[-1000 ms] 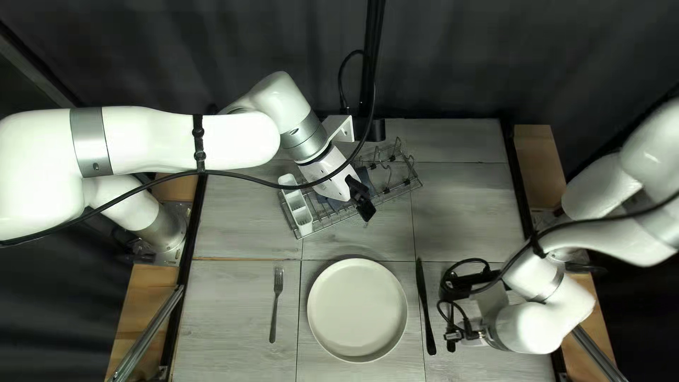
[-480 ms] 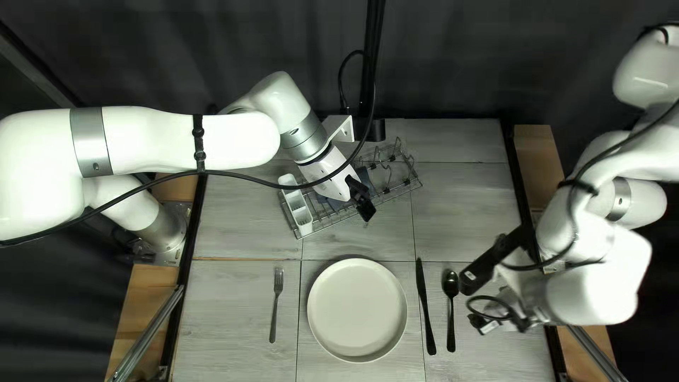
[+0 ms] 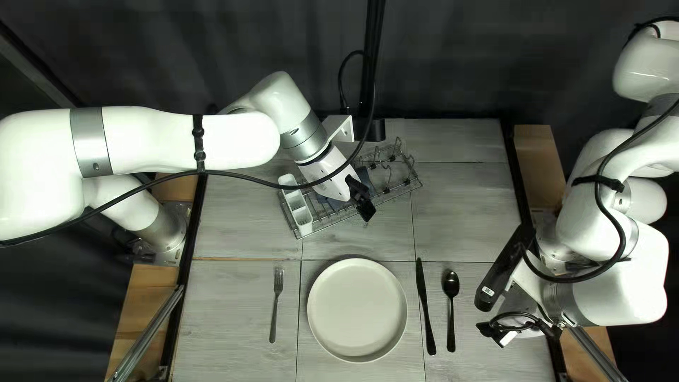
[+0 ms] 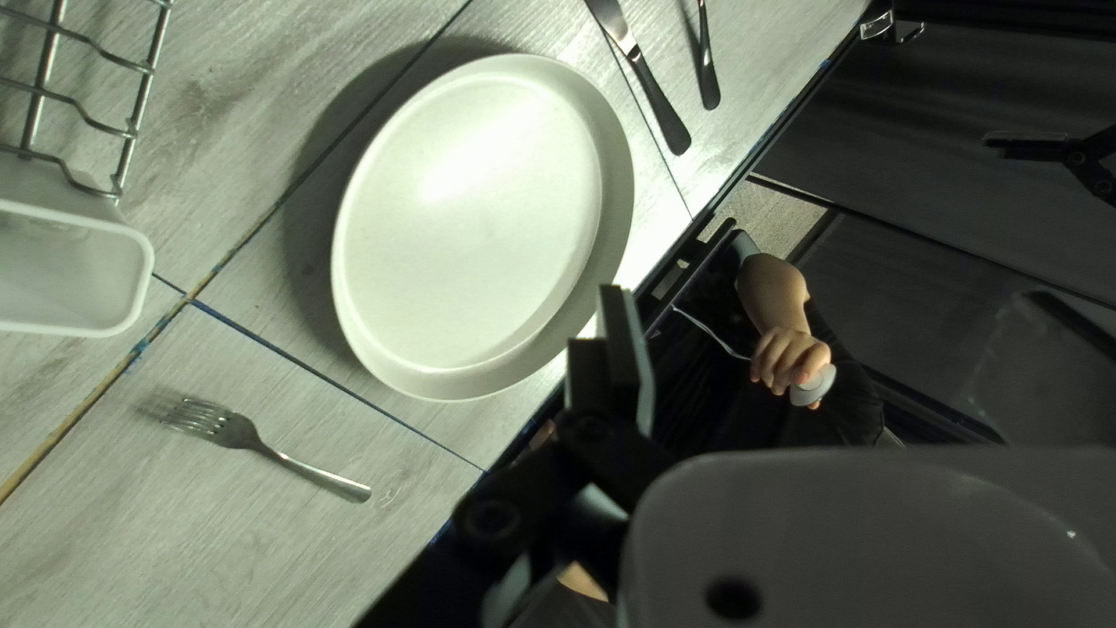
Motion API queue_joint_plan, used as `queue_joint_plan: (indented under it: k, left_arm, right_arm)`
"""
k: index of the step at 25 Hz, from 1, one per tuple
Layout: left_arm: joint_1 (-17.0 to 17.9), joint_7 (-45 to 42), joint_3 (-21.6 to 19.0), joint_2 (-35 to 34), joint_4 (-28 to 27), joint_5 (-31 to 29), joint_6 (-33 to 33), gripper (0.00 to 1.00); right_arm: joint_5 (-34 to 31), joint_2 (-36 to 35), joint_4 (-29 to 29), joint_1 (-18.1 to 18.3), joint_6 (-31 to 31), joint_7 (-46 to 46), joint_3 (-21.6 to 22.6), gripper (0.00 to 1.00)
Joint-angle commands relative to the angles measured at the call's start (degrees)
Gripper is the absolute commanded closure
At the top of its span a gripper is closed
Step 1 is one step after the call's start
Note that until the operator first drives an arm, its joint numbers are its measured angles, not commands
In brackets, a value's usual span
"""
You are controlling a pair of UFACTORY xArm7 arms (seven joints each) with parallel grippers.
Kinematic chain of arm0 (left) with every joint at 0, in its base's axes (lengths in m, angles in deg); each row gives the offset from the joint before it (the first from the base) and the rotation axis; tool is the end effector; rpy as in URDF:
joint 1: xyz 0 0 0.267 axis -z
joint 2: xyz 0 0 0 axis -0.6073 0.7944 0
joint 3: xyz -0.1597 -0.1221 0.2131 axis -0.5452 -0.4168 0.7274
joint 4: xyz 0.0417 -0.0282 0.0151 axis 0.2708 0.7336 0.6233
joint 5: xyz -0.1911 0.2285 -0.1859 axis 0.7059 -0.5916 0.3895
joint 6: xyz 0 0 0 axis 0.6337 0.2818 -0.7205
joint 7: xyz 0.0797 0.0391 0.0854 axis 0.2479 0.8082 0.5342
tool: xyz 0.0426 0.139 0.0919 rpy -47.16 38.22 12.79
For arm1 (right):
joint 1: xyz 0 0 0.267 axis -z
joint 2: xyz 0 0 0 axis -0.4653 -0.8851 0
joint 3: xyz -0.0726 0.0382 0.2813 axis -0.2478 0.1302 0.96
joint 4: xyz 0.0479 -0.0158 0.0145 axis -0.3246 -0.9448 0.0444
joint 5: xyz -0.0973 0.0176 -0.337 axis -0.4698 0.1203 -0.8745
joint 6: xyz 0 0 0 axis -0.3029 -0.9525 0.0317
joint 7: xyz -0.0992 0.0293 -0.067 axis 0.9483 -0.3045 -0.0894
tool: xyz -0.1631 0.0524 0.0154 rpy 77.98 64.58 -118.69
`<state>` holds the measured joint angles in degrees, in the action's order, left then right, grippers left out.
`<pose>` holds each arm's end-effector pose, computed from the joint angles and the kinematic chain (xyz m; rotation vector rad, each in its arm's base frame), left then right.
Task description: Pick up and place plate onto table. Place down one fork to the left of the plate. Place spoon and knife to the right of the plate. Place cup above the knife and spoon
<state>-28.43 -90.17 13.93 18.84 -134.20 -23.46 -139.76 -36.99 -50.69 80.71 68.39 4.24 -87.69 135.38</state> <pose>0.5183 -0.0253 0.2979 2.1939 1.1783 0.4030 0.3017 0.2177 0.2082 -2.8588 1.0678 -0.4288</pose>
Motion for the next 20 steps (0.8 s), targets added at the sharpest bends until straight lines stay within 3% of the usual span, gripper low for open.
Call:
queue_joint_plan:
  k: [1, 4, 13, 17, 20]
  left_arm:
    - [0.00, 0.00, 0.00, 0.00, 0.00, 0.00, 0.00, 0.00]
    - [0.00, 0.00, 0.00, 0.00, 0.00, 0.00, 0.00, 0.00]
    - [0.00, 0.00, 0.00, 0.00, 0.00, 0.00, 0.00, 0.00]
    - [0.00, 0.00, 0.00, 0.00, 0.00, 0.00, 0.00, 0.00]
    - [0.02, 2.83, 2.52, -1.39, 0.97, -0.39, -1.01, 0.00]
  right_arm:
    - [0.00, 0.00, 0.00, 0.00, 0.00, 0.00, 0.00, 0.00]
    - [-0.15, -0.45, -0.83, -0.14, -0.03, -0.07, 0.49, 0.00]
    - [0.46, -11.23, 3.10, 0.24, -13.74, 26.88, -2.97, 0.00]
    - [-0.16, -13.09, 2.20, 1.24, -15.17, 28.31, -2.16, 0.00]
    - [-0.16, -13.09, 2.20, 1.24, -15.17, 28.31, -2.16, 0.00]
